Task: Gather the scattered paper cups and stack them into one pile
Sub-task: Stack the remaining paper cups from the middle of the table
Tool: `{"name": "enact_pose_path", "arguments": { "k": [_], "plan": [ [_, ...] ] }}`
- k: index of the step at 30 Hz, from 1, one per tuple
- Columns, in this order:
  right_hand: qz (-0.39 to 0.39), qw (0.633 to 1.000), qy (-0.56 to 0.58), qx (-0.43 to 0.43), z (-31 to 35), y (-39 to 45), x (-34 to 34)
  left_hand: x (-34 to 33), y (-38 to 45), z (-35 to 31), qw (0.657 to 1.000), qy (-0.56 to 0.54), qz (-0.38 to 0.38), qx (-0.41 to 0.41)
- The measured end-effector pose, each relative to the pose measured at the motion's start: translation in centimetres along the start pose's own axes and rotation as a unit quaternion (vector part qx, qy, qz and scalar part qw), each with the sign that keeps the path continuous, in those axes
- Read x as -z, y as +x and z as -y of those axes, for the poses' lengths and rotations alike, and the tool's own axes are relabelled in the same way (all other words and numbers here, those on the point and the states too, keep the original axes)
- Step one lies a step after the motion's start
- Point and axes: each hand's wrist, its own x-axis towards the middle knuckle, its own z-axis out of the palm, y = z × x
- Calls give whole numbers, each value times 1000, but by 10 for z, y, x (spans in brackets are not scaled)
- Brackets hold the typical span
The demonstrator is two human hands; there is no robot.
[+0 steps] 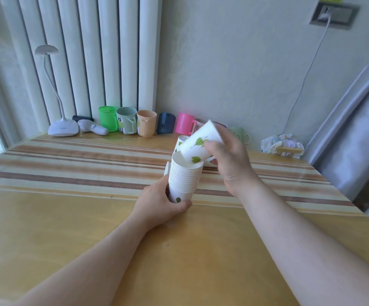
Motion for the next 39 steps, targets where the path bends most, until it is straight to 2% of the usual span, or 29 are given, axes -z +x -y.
{"name": "enact_pose_path", "arguments": {
  "k": [3, 5, 10, 13, 15, 17, 19, 21, 24, 27, 30, 32, 34, 39],
  "plan": [
    [37, 985, -168, 3, -10, 0, -3, 0, -1, 0, 1000, -4, 2, -2],
    [72, 972, -222, 10, -16, -2, -6, 0, -1, 1, 1000, -11, 4, -2],
    [86, 981, -164, -53, -50, -11, 2, 1, 3, 4, 1000, 5, 28, -3],
    [102, 974, -178, -97, -78, -28, 2, -1, 5, 5, 997, 50, 57, -17],
    [83, 971, -193, -111, -90, -34, 3, 1, 4, 5, 996, 35, 76, -14],
    [48, 972, -200, -110, -95, -36, 9, 4, 3, 6, 996, -67, 47, 39],
    [8, 975, -196, -103, -99, -39, 17, 8, 9, 4, 975, -171, -29, 142],
    [-17, 976, -191, -106, -108, -44, 23, 10, 17, -2, 956, -195, -59, 212],
    [-30, 975, -187, -117, -115, -45, 24, 3, 27, -8, 963, -151, -28, 223],
    [-30, 975, -186, -117, -116, -43, 27, -4, 30, -11, 965, -133, -41, 225],
    [-16, 976, -181, -123, -118, -44, 30, 1, 28, -15, 934, -253, -48, 248],
    [-6, 977, -176, -119, -117, -44, 31, 8, 28, -23, 910, -335, -44, 240],
    [-4, 979, -169, -117, -118, -43, 30, 19, 31, -40, 900, -373, -74, 213],
    [0, 980, -161, -116, -117, -43, 31, 55, 37, -106, 878, -444, -156, 87]
  ]
}}
